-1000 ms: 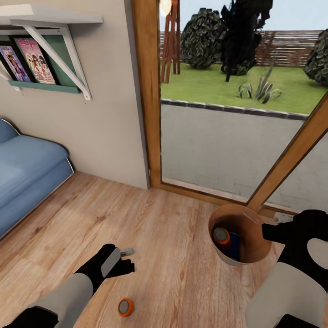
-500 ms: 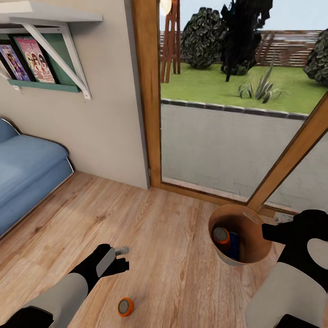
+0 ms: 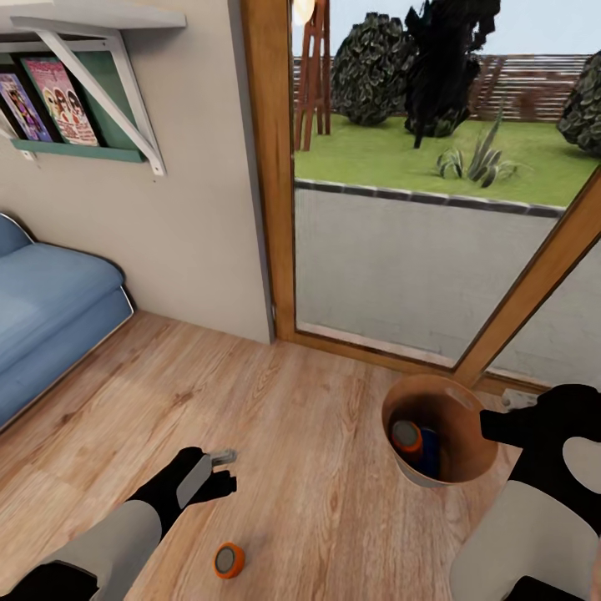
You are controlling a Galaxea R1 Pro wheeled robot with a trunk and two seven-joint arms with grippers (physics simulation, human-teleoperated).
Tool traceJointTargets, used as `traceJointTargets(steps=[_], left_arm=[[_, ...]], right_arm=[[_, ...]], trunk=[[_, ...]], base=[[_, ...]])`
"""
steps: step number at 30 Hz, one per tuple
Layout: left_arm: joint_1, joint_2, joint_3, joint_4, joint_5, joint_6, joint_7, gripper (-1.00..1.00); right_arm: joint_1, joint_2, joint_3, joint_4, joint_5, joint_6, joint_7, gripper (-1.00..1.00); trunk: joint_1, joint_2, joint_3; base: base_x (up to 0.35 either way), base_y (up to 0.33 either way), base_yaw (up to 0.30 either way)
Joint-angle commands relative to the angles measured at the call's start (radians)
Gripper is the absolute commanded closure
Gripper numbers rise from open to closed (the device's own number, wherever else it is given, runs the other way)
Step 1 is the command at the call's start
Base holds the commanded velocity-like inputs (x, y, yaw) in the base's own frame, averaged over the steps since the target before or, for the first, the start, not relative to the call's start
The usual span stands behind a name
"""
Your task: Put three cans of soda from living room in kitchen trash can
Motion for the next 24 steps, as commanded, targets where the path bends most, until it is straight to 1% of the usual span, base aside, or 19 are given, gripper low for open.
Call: traceJointTargets(steps=[1, 7, 14, 24], left_arm=[[0.000, 0.000, 0.000, 0.000, 0.000, 0.000, 0.000, -1.00], [0.000, 0.000, -0.001, 0.000, 0.000, -0.005, 0.000, -1.00], [0.000, 0.001, -0.002, 0.001, -0.003, -0.029, 0.000, -1.00], [0.001, 0.001, -0.003, 0.003, -0.003, -0.034, 0.000, -1.00]], right_arm=[[0.000, 0.000, 0.000, 0.000, -0.004, 0.005, 0.005, 1.00], [-0.001, 0.001, 0.000, 0.000, -0.004, 0.005, 0.005, 1.00], [-0.001, 0.000, 0.000, 0.000, -0.004, 0.005, 0.005, 1.00], [-0.001, 0.001, 0.000, 0.000, -0.004, 0.005, 0.005, 1.00]], trunk=[[0.004, -0.007, -0.003], [0.027, -0.049, -0.022], [0.027, -0.049, -0.022], [0.065, -0.119, -0.053]], base=[[0.000, 0.000, 0.000], [0.000, 0.000, 0.000], [0.000, 0.000, 0.000], [0.000, 0.000, 0.000]])
